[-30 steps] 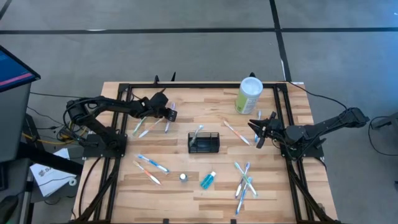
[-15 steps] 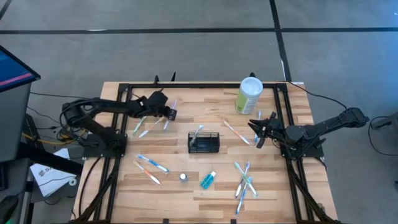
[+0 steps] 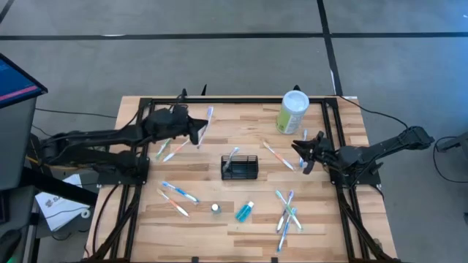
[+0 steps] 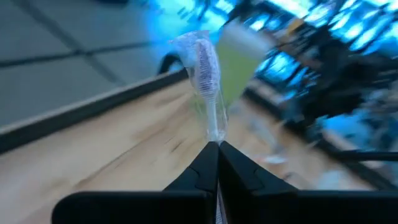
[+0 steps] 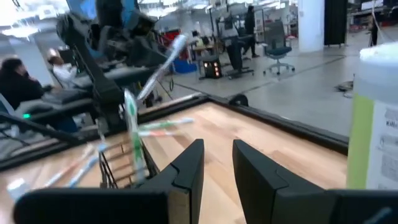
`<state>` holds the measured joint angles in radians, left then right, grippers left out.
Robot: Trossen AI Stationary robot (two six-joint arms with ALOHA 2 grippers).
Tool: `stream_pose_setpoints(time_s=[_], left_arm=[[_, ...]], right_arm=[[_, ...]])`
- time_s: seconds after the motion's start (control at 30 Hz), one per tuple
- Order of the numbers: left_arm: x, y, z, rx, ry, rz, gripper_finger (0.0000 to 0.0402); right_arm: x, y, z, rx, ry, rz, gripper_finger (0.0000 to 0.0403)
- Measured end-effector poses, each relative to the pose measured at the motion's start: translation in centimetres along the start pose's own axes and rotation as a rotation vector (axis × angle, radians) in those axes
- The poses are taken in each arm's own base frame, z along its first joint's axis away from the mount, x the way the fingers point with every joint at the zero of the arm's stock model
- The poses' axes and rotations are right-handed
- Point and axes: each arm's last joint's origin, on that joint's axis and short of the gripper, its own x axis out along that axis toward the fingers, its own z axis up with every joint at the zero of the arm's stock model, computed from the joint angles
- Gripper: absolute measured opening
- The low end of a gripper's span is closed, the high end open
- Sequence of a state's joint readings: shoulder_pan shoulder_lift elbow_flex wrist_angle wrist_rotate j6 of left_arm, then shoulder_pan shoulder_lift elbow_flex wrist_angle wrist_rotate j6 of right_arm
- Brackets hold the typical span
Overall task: Pick & Place toothbrushing station
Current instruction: Put the top purple toothbrush into the right compartment of the organizer
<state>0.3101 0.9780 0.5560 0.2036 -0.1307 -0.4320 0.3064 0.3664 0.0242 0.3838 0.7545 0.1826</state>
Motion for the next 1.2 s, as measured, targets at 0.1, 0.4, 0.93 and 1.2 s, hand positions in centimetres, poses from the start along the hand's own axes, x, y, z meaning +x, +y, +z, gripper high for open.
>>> stream_pose_setpoints(time_s=[0.1, 0.4, 0.93, 1.2], left_arm=[[-0.9, -1.9, 0.5, 0.058, -0.075, -0.116, 0.0], [-0.9, -6.5, -0.3, 0.166, -0.206, -0.363, 0.0], [3.7, -11.1, -1.6, 0.257, -0.234, -0.48, 0.0], [6.3, -13.5, -2.1, 0.322, -0.22, -0.494, 0.0]], right_arm=[[0.0, 0.2, 0.5, 0.035, -0.033, 0.048, 0.0077], [-0.1, 0.7, 1.8, 0.119, -0.132, 0.205, 0.0077], [4.2, 4.4, 5.2, 0.003, -0.057, 0.198, 0.0077], [7.2, 6.3, 6.3, 0.002, -0.089, 0.277, 0.0077]])
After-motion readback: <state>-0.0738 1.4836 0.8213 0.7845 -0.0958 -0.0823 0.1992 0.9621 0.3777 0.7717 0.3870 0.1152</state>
